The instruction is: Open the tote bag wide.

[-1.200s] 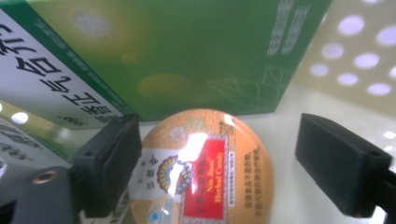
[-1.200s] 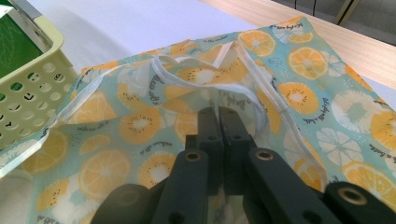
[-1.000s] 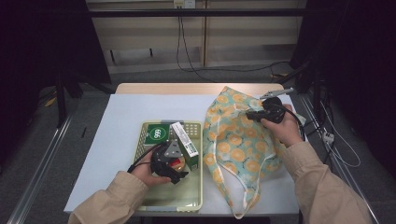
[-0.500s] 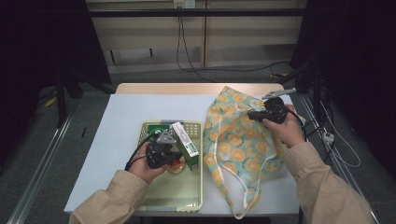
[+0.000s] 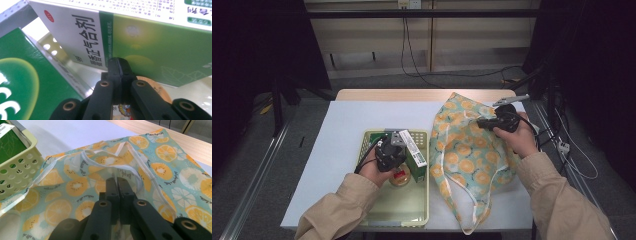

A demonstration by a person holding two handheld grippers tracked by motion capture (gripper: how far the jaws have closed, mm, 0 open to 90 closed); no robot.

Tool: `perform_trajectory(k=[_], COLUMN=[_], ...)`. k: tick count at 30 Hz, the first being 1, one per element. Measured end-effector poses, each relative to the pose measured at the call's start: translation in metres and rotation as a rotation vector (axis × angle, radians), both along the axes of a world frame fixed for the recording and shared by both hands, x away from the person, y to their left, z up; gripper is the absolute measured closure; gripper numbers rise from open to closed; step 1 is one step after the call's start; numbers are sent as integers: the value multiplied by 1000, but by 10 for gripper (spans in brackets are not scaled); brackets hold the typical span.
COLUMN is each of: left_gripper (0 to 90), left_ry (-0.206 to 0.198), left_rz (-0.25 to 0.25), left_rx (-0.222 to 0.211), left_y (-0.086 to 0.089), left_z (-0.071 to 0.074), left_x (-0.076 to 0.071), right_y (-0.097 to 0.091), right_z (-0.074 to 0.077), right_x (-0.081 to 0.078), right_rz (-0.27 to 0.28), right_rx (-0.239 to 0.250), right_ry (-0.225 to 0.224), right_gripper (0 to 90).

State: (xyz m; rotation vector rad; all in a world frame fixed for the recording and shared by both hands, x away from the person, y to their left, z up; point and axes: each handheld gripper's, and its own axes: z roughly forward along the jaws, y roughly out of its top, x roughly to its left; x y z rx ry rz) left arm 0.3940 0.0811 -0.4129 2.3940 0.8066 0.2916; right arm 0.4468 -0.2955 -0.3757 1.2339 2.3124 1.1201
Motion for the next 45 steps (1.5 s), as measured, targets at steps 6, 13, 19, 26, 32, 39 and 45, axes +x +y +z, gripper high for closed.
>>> perform_trajectory(k=[6, 13, 19, 26, 32, 39, 45], left_gripper=[886, 898, 617, 199, 155, 103, 119], left_ry=[40, 150, 149, 120, 115, 128, 161], left_rz=[-28, -52, -88, -75, -54, -49, -39], left_rx=[28, -10, -75, -79, -60, 0, 34], left_y=[-6, -2, 7, 30, 29, 26, 24], left_z=[-12, -17, -7, 7, 5, -7, -23], left_x=[-3, -8, -19, -30, -40, -40, -42], right_y=[4, 1, 0, -2, 1, 3, 1], right_z=[-1, -1, -3, -1, -1, -2, -3], right_x=[-1, -2, -4, -7, -9, -11, -14], right_rz=[9, 7, 6, 1, 5, 8, 4], right_rx=[-1, 1, 4, 7, 2, 1, 2], right_ry=[-1, -1, 0, -2, -7, -8, -6], right_gripper=[891, 891, 890, 890, 890, 891, 890])
